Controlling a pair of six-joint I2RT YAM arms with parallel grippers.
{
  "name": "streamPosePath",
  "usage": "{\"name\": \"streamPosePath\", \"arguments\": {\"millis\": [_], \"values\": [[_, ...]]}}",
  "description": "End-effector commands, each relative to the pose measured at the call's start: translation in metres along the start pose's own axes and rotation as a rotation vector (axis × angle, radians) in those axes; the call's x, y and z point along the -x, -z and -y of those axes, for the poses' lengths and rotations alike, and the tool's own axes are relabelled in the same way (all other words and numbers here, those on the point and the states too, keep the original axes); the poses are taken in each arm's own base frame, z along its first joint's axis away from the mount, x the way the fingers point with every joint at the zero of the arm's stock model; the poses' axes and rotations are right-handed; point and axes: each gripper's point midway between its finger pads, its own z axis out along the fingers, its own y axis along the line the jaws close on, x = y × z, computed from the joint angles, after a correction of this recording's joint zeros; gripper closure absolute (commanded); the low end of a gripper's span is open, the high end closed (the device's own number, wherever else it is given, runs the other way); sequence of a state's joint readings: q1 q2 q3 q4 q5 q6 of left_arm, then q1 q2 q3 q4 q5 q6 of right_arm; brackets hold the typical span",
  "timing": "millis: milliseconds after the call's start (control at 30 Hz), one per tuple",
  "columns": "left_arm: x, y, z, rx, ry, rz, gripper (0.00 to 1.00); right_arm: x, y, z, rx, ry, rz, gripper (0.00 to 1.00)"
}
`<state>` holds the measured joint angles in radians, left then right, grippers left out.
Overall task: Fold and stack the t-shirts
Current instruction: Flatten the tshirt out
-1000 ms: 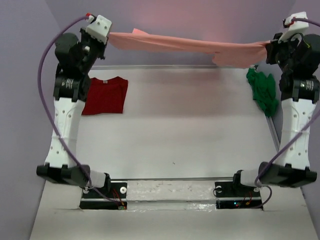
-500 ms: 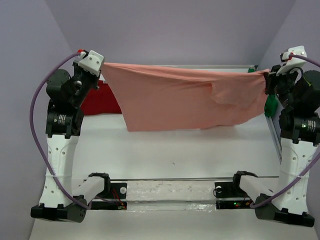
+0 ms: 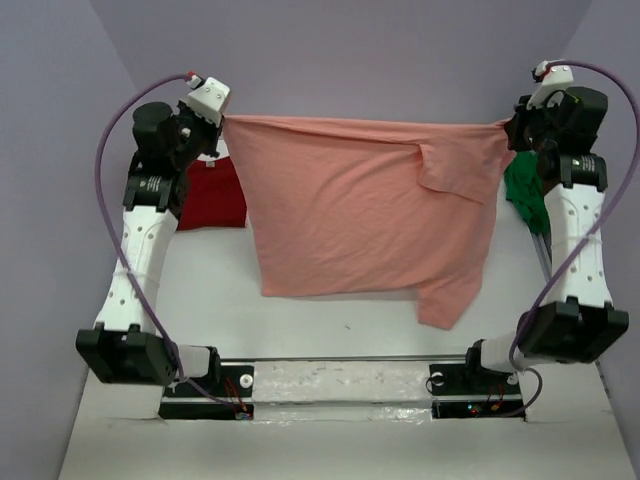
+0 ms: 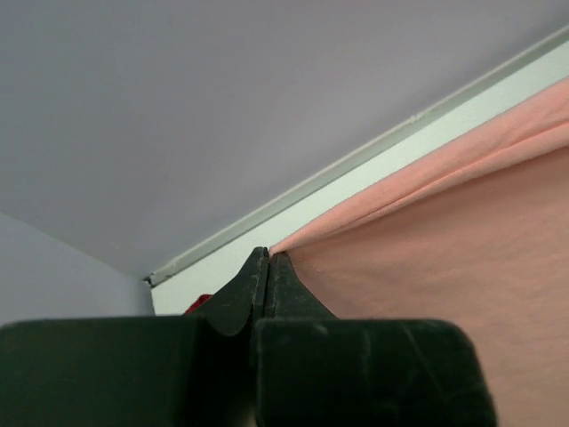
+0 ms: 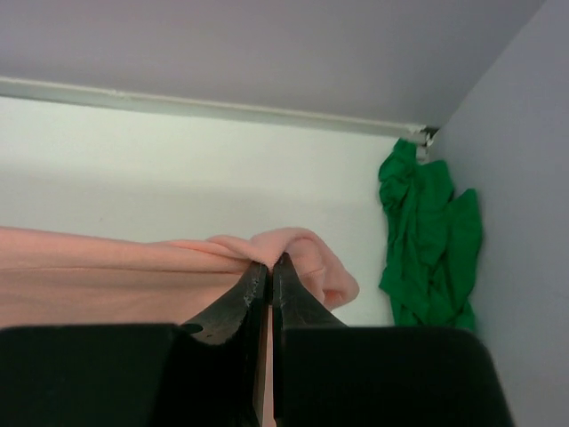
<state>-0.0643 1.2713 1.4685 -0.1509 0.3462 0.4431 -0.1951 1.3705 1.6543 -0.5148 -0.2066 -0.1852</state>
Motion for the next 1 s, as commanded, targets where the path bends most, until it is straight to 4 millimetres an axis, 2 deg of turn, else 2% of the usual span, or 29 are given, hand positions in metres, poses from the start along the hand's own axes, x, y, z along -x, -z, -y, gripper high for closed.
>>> {"name": "streamPosePath", "arguments": {"millis": [0,33,67,100,133,200,233,267,300,333,367,400,433,467,500,533,567,600,633,667,700,733,767,800,833,867,900,933,967], "values": [[-0.023,-0.047,-0.012,0.007,-0.003,-0.022,1.00,0.006,-0.046,0.017,-0.035,-0.025,0.033,1.00],[-0.027,-0.067,-0.017,0.007,-0.003,-0.025,1.00,-0.010,-0.070,0.019,-0.024,-0.036,-0.012,1.00],[-0.028,-0.078,-0.021,0.007,-0.002,-0.027,1.00,-0.010,-0.081,0.021,-0.022,-0.039,-0.015,1.00],[-0.027,-0.088,-0.025,0.007,-0.007,-0.025,1.00,0.012,-0.084,0.026,-0.031,-0.032,0.027,1.00],[-0.020,-0.109,-0.034,0.006,-0.003,-0.023,1.00,-0.001,-0.104,0.029,-0.029,-0.047,-0.017,1.00],[-0.007,-0.127,-0.043,-0.002,0.001,-0.017,1.00,0.012,-0.115,0.028,-0.021,-0.045,-0.008,1.00],[0.010,-0.139,-0.053,0.001,0.005,0.005,1.00,0.041,-0.108,0.031,-0.027,-0.040,0.038,1.00],[0.021,-0.142,-0.056,0.000,0.005,0.023,1.00,0.040,-0.117,0.032,-0.020,-0.043,0.027,1.00],[0.033,-0.142,-0.059,0.004,0.004,0.042,1.00,0.052,-0.113,0.028,-0.012,-0.037,0.047,1.00],[0.053,-0.136,-0.062,0.009,0.000,0.077,1.00,0.067,-0.105,0.027,-0.009,-0.033,0.075,1.00],[0.062,-0.130,-0.062,0.011,-0.003,0.095,1.00,0.078,-0.094,0.026,-0.008,-0.023,0.101,1.00],[0.071,-0.124,-0.061,0.014,-0.007,0.111,1.00,0.084,-0.086,0.025,-0.009,-0.020,0.114,1.00],[0.078,-0.110,-0.058,0.015,-0.010,0.119,1.00,0.080,-0.082,0.022,-0.001,-0.023,0.106,1.00],[0.080,-0.101,-0.056,0.011,-0.018,0.120,1.00,0.094,-0.060,0.017,0.009,-0.015,0.141,1.00],[0.080,-0.093,-0.054,0.013,-0.021,0.120,1.00,0.082,-0.067,0.016,0.021,-0.021,0.114,1.00],[0.078,-0.076,-0.047,0.011,-0.025,0.118,1.00,0.081,-0.050,0.011,0.028,-0.018,0.119,1.00],[0.075,-0.066,-0.044,0.016,-0.033,0.113,1.00,0.080,-0.041,0.006,0.042,-0.019,0.121,1.00],[0.079,-0.056,-0.042,0.026,-0.042,0.134,1.00,0.091,-0.015,0.001,0.046,-0.008,0.158,1.00],[0.069,-0.036,-0.032,0.021,-0.039,0.117,1.00,0.069,-0.015,-0.004,0.061,-0.015,0.115,1.00],[0.065,-0.027,-0.027,0.015,-0.049,0.112,1.00,0.064,-0.006,-0.008,0.074,-0.014,0.110,1.00],[0.055,-0.012,-0.018,0.004,-0.049,0.088,1.00,0.069,0.018,-0.013,0.077,0.005,0.137,1.00],[0.064,-0.001,-0.017,0.003,-0.062,0.105,1.00,0.061,0.027,-0.017,0.085,0.012,0.130,1.00],[0.040,0.001,-0.005,-0.031,-0.053,0.057,1.00,0.029,0.025,-0.024,0.110,0.015,0.066,1.00],[0.031,0.007,0.003,-0.049,-0.055,0.046,1.00,0.018,0.034,-0.028,0.112,0.012,0.053,1.00],[0.012,0.020,0.017,-0.081,-0.068,0.015,1.00,0.007,0.043,-0.031,0.113,0.017,0.037,1.00],[0.001,0.028,0.027,-0.112,-0.072,-0.005,1.00,0.002,0.066,-0.036,0.117,0.039,0.045,1.00],[-0.007,0.034,0.037,-0.151,-0.068,-0.012,0.88,-0.030,0.067,-0.042,0.139,0.038,-0.025,0.99],[-0.029,0.047,0.054,-0.201,-0.069,-0.057,0.67,-0.043,0.075,-0.044,0.135,0.035,-0.050,0.58],[-0.037,0.054,0.063,-0.237,-0.097,-0.064,0.43,-0.050,0.094,-0.047,0.122,0.042,-0.049,0.35]]}}
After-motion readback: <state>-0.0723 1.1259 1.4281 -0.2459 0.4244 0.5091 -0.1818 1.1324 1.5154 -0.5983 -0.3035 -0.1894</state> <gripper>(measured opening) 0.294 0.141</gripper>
